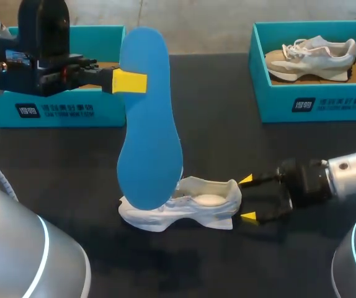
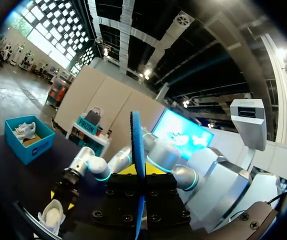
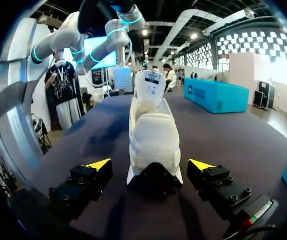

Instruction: Take the shoe out of the shoebox, open the shoe tongue, remove and reinsert the insole, then place the shoe into the shoebox

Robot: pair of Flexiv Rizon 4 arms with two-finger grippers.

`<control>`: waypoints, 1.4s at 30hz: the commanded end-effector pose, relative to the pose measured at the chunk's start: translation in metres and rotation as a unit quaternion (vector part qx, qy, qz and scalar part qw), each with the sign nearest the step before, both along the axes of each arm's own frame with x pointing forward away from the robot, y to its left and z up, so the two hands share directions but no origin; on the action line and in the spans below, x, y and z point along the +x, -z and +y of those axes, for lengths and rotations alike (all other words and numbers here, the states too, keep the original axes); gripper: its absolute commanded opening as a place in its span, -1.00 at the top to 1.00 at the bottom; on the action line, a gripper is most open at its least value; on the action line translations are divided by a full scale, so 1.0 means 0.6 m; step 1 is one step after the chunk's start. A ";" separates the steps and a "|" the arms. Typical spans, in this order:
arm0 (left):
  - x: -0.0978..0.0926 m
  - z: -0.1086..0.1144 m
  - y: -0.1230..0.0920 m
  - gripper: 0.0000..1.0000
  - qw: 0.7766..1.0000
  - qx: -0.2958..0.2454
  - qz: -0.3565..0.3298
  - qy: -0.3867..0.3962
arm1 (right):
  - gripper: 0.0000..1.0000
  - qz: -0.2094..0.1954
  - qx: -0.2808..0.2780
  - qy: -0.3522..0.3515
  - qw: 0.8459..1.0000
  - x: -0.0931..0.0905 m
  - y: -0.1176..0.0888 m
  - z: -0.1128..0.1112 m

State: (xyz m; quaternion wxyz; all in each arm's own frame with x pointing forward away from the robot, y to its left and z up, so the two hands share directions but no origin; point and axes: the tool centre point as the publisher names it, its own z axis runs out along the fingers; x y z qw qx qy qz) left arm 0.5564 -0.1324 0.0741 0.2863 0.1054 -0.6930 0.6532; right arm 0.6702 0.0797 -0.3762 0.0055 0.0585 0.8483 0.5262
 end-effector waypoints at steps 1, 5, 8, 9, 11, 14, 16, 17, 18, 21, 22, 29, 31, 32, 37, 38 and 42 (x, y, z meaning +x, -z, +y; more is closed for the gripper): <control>0.001 -0.001 -0.001 1.00 1.000 0.001 0.000 0.001 | -1.00 0.014 -0.080 0.004 0.997 -0.006 -0.037 -0.011; 0.001 -0.001 -0.001 1.00 1.000 0.001 0.000 0.001 | -1.00 0.021 -0.133 0.010 0.991 -0.004 -0.056 -0.016; 0.001 -0.001 -0.001 1.00 1.000 0.001 0.000 0.001 | -1.00 0.023 -0.169 0.008 0.985 -0.001 -0.071 -0.018; 0.001 -0.001 -0.001 1.00 1.000 0.001 0.000 0.001 | -1.00 0.023 -0.177 0.007 0.984 -0.001 -0.076 -0.018; 0.001 -0.001 -0.001 1.00 1.000 0.001 0.000 0.001 | -1.00 0.022 -0.195 0.005 0.981 0.001 -0.085 -0.019; 0.001 -0.001 -0.001 1.00 1.000 0.001 0.000 0.001 | -1.00 0.025 -0.224 0.001 0.974 0.003 -0.098 -0.018; 0.001 -0.001 -0.001 1.00 1.000 0.001 0.000 0.001 | -1.00 0.026 -0.240 0.001 0.970 0.005 -0.104 -0.017; 0.001 -0.001 -0.001 1.00 1.000 0.001 0.000 0.001 | -1.00 0.027 -0.253 -0.002 0.967 0.006 -0.108 -0.016; 0.001 -0.001 -0.001 1.00 1.000 0.001 0.000 0.001 | -1.00 0.026 -0.261 -0.005 0.965 0.008 -0.111 -0.015; 0.001 -0.001 -0.001 1.00 1.000 0.001 0.000 0.001 | -1.00 0.027 -0.286 -0.016 0.958 0.013 -0.117 -0.008; 0.001 -0.001 -0.001 1.00 1.000 0.001 0.000 0.001 | -1.00 0.027 -0.296 -0.018 0.955 0.015 -0.118 -0.006; 0.001 -0.001 -0.001 1.00 1.000 0.001 0.000 0.001 | -1.00 0.022 -0.321 -0.047 0.946 0.027 -0.117 0.016; 0.001 -0.001 -0.001 1.00 1.000 0.001 0.000 0.001 | -1.00 0.020 -0.331 -0.055 0.942 0.030 -0.117 0.025; 0.001 -0.001 -0.001 1.00 1.000 0.001 0.000 0.001 | -1.00 0.020 -0.341 -0.056 0.938 0.031 -0.117 0.030; 0.001 -0.001 -0.001 1.00 1.000 0.001 0.000 0.001 | -1.00 0.017 -0.381 -0.065 0.922 0.040 -0.121 0.053; 0.001 -0.001 -0.001 1.00 1.000 0.001 0.000 0.001 | -1.00 0.016 -0.388 -0.064 0.919 0.041 -0.123 0.057; 0.001 -0.001 -0.001 1.00 1.000 0.001 0.000 0.001 | -1.00 0.010 -0.403 -0.066 0.913 0.043 -0.123 0.073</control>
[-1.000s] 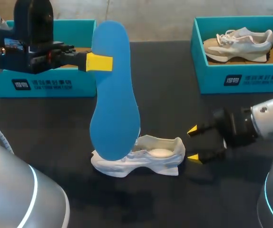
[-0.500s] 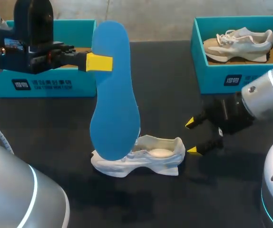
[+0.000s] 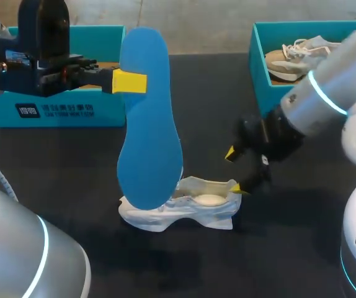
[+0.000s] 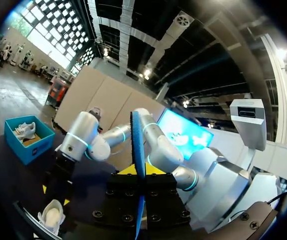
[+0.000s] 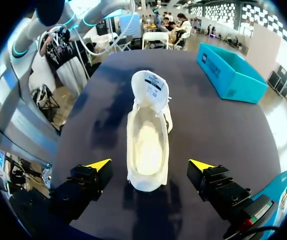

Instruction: Take the shoe out of the shoebox, open the shoe tongue, remove and reinsert the insole, then place the shoe into the shoebox

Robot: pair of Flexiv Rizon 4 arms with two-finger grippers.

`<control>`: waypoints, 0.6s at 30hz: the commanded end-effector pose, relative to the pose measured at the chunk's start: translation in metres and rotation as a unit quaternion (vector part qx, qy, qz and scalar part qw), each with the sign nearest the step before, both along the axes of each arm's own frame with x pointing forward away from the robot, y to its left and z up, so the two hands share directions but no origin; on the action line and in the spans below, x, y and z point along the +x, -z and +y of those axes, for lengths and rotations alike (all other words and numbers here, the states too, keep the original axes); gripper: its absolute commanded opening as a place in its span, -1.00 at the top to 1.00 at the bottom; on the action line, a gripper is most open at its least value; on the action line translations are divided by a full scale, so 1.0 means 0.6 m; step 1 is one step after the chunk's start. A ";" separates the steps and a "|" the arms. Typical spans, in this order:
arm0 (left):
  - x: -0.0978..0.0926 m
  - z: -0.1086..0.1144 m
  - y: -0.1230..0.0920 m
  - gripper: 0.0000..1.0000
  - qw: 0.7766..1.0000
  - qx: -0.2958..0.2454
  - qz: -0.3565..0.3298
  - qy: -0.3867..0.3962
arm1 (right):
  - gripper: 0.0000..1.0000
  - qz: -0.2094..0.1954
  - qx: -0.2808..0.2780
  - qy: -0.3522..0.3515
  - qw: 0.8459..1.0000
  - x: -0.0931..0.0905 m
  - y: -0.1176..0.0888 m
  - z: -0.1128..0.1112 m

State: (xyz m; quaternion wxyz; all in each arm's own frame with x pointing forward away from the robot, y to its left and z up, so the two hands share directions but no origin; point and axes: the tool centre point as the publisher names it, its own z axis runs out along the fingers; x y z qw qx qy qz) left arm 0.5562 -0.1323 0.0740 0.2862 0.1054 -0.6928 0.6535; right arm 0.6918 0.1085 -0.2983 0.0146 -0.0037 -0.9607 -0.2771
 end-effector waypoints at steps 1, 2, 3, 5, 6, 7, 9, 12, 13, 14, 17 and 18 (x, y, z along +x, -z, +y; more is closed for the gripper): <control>0.001 -0.001 -0.001 1.00 1.000 0.001 0.000 0.001 | -1.00 -0.002 -0.148 -0.007 0.989 0.008 0.007 0.029; 0.001 -0.001 -0.001 1.00 1.000 0.001 0.000 0.001 | -1.00 -0.002 -0.155 -0.008 0.988 0.009 0.008 0.033; 0.001 -0.001 -0.001 1.00 1.000 0.001 0.000 0.001 | -1.00 -0.002 -0.159 -0.009 0.987 0.010 0.009 0.036; 0.001 -0.001 -0.001 1.00 1.000 0.001 0.000 0.001 | -1.00 -0.002 -0.175 -0.010 0.985 0.011 0.009 0.044; 0.001 -0.001 -0.001 1.00 1.000 0.001 0.000 0.001 | -1.00 -0.002 -0.178 -0.010 0.984 0.011 0.009 0.047; 0.001 -0.001 -0.001 1.00 1.000 0.001 0.000 0.001 | -1.00 -0.004 -0.182 -0.010 0.983 0.012 0.010 0.050; 0.001 -0.001 -0.001 1.00 1.000 0.001 0.000 0.001 | -1.00 -0.006 -0.193 -0.007 0.981 0.014 0.011 0.054; 0.001 -0.001 -0.001 1.00 1.000 0.001 0.000 0.001 | -1.00 -0.012 -0.201 -0.007 0.979 0.018 0.016 0.059; 0.001 -0.001 -0.001 1.00 1.000 0.001 0.000 0.001 | -1.00 -0.016 -0.205 -0.008 0.979 0.018 0.017 0.061; 0.001 -0.001 -0.001 1.00 1.000 0.001 0.000 0.001 | -1.00 -0.017 -0.205 -0.012 0.978 0.018 0.019 0.063; 0.001 -0.001 -0.001 1.00 1.000 0.001 0.000 0.001 | -1.00 -0.018 -0.214 -0.013 0.977 0.017 0.027 0.062; 0.001 -0.001 -0.001 1.00 1.000 0.001 0.000 0.001 | -1.00 -0.017 -0.216 -0.012 0.976 0.017 0.028 0.062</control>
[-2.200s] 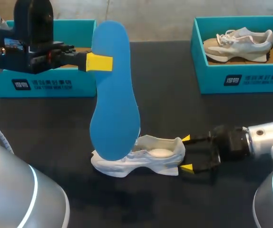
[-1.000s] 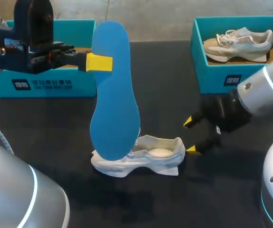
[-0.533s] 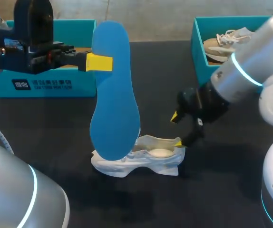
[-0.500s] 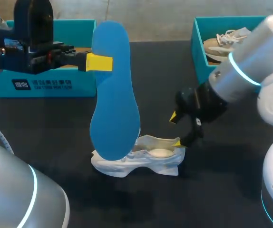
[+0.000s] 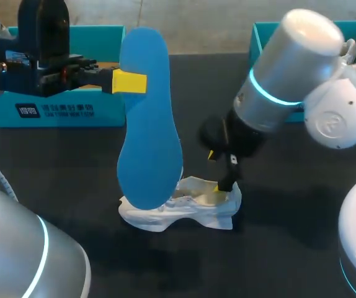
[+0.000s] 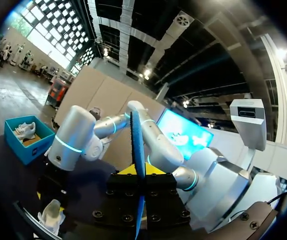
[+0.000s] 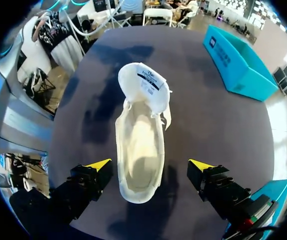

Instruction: Take the shoe out of the shoebox, open the shoe tongue, remove and reinsert the insole, then place the shoe into the shoebox

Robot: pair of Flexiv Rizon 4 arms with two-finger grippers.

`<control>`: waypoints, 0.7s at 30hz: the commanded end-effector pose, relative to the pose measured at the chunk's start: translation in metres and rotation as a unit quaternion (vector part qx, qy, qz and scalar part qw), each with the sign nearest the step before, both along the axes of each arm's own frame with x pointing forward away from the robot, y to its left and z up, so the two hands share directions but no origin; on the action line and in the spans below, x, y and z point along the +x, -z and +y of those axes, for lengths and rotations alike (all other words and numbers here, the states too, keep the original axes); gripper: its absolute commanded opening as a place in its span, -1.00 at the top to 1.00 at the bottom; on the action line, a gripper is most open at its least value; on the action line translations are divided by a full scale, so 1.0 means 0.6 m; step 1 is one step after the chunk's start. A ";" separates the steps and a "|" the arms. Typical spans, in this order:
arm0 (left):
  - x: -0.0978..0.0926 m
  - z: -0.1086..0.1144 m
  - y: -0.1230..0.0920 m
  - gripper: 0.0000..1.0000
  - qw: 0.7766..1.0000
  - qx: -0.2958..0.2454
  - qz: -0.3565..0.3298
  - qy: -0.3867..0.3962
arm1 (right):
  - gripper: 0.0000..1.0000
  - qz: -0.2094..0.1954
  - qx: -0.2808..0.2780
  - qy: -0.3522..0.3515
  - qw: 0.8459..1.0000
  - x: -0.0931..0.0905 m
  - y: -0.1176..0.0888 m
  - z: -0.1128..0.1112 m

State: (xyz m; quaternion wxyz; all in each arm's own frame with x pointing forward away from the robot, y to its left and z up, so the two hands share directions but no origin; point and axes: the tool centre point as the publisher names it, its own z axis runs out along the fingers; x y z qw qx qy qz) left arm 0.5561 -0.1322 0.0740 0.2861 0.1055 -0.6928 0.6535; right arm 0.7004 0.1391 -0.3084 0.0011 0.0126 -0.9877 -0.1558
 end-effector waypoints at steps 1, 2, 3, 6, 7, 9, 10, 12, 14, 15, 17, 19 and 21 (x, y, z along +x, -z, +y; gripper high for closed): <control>0.002 -0.001 -0.001 1.00 1.000 0.001 0.000 0.001 | -1.00 -0.002 -0.097 0.005 0.995 0.002 0.013 0.010; 0.002 -0.001 -0.001 1.00 1.000 0.001 0.000 0.001 | -1.00 -0.002 -0.104 0.008 0.995 0.002 0.014 0.010; 0.002 -0.001 -0.001 1.00 1.000 0.001 0.000 0.001 | -1.00 -0.003 -0.107 0.009 0.994 0.002 0.015 0.010; 0.002 -0.001 -0.001 1.00 1.000 0.001 0.000 0.001 | -1.00 -0.004 -0.123 0.016 0.992 0.000 0.017 0.012; 0.002 -0.001 -0.001 1.00 1.000 0.001 0.000 0.001 | -1.00 -0.004 -0.123 0.016 0.992 0.000 0.018 0.011; 0.002 -0.001 -0.001 1.00 1.000 0.001 0.000 0.001 | -1.00 -0.004 -0.123 0.016 0.992 0.000 0.019 0.012; 0.002 -0.001 -0.001 1.00 1.000 0.001 0.000 0.001 | -1.00 -0.004 -0.123 0.016 0.992 0.000 0.019 0.011; 0.002 -0.001 -0.001 1.00 1.000 0.001 0.000 0.001 | -1.00 -0.004 -0.123 0.015 0.992 0.000 0.020 0.011; 0.002 -0.001 -0.001 1.00 1.000 0.001 0.000 0.001 | -1.00 -0.003 -0.128 0.015 0.992 0.000 0.023 0.013; 0.002 -0.001 -0.001 1.00 1.000 0.001 0.000 0.001 | -1.00 -0.003 -0.129 0.014 0.992 0.000 0.023 0.013; 0.002 -0.001 -0.001 1.00 1.000 0.001 0.000 0.001 | -1.00 -0.003 -0.133 0.012 0.991 0.000 0.024 0.014; 0.002 -0.001 -0.001 1.00 1.000 0.001 0.000 0.001 | -1.00 -0.003 -0.133 0.011 0.991 0.001 0.026 0.015; 0.002 -0.001 -0.001 1.00 1.000 0.001 0.000 0.001 | -1.00 -0.005 -0.131 0.010 0.991 0.002 0.029 0.014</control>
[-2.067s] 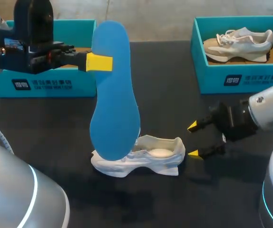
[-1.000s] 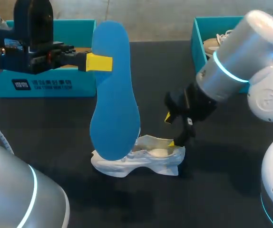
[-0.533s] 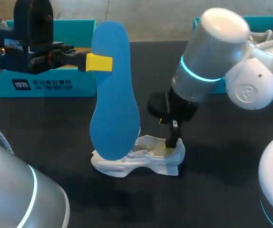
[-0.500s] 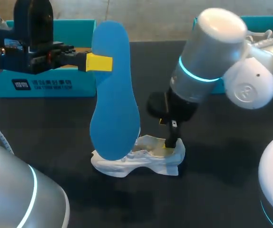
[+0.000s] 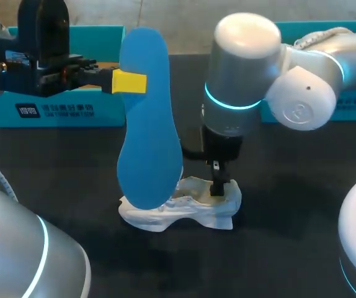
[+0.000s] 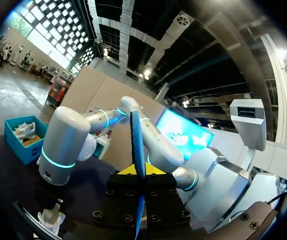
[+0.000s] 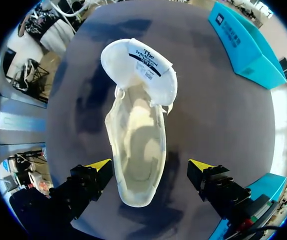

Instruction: Take the shoe out of the shoebox, open the shoe tongue, remove and reinsert the insole, then place the shoe into the shoebox

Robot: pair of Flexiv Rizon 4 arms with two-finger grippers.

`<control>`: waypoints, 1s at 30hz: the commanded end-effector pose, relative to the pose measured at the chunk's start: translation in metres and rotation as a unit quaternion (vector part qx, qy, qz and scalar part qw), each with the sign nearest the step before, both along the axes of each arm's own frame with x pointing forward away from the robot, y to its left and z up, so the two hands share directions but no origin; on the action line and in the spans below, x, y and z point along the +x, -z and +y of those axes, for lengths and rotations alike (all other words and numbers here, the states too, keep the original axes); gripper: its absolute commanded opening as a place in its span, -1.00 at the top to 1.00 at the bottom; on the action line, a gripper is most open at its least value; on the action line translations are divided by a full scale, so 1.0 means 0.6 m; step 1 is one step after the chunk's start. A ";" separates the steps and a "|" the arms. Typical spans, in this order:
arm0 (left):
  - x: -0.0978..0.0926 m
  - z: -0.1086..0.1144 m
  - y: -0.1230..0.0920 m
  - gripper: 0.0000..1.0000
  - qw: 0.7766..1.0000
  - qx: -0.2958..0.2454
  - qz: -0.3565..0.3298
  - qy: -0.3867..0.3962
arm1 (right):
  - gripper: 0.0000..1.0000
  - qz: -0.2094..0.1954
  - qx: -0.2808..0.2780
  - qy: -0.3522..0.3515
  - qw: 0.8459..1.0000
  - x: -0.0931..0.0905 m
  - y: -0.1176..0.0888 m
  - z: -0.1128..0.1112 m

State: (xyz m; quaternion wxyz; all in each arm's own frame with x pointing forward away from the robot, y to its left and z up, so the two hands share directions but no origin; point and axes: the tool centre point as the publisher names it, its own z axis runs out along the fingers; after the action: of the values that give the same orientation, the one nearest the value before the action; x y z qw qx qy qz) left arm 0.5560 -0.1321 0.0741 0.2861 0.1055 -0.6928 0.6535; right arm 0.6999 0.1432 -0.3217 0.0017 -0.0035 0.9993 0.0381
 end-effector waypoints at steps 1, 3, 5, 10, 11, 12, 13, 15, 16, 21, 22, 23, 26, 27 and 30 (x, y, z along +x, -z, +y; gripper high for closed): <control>0.002 -0.001 -0.001 1.00 1.000 0.001 0.000 0.001 | -1.00 -0.004 -0.011 0.000 1.000 0.003 0.008 0.007; 0.002 -0.001 -0.001 1.00 1.000 0.001 0.000 0.001 | -1.00 -0.011 -0.007 -0.001 1.000 0.006 0.009 0.007; 0.002 -0.001 -0.001 1.00 1.000 0.001 0.000 0.001 | -1.00 -0.014 -0.004 -0.002 1.000 0.010 0.008 0.007; 0.002 -0.001 -0.001 1.00 1.000 0.001 0.000 0.001 | -1.00 -0.021 -0.004 -0.003 1.000 0.022 -0.002 0.006; 0.002 -0.001 -0.001 1.00 1.000 0.001 0.000 0.001 | -1.00 -0.023 -0.002 -0.005 1.000 0.024 -0.006 0.007; 0.002 -0.001 -0.001 1.00 1.000 0.001 0.000 0.001 | -1.00 -0.024 -0.003 -0.006 1.000 0.025 -0.007 0.009; 0.002 -0.001 -0.001 1.00 1.000 0.001 0.000 0.001 | -1.00 -0.024 -0.005 -0.008 1.000 0.027 -0.007 0.010; 0.002 -0.001 -0.001 1.00 1.000 0.001 0.000 0.001 | -1.00 -0.025 -0.004 -0.012 1.000 0.030 -0.007 0.013; 0.002 -0.001 -0.001 1.00 1.000 0.001 0.000 0.001 | -1.00 -0.025 -0.004 -0.012 1.000 0.032 -0.006 0.015; 0.002 -0.001 -0.001 1.00 1.000 0.001 0.000 0.001 | -1.00 -0.028 0.003 -0.013 1.000 0.038 0.013 0.022; 0.002 -0.001 -0.001 1.00 1.000 0.001 0.000 0.001 | -1.00 -0.028 0.003 -0.013 1.000 0.040 0.019 0.023; 0.002 -0.001 -0.001 1.00 1.000 0.001 0.000 0.001 | -1.00 -0.027 0.001 -0.012 1.000 0.041 0.024 0.024; 0.002 -0.001 -0.001 1.00 1.000 0.001 0.000 0.001 | -1.00 -0.022 0.001 -0.012 1.000 0.042 0.041 0.028; 0.002 -0.001 -0.001 1.00 1.000 0.001 0.000 0.001 | -1.00 -0.022 0.001 -0.012 1.000 0.042 0.045 0.029; 0.002 -0.001 -0.001 1.00 1.000 0.001 0.000 0.001 | -1.00 -0.023 0.003 -0.012 1.000 0.042 0.052 0.031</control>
State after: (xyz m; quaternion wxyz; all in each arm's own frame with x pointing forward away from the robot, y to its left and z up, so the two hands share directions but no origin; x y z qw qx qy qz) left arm 0.5560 -0.1320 0.0741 0.2861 0.1055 -0.6929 0.6534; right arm 0.7232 0.1560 -0.3427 0.0245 -0.0169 0.9987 0.0416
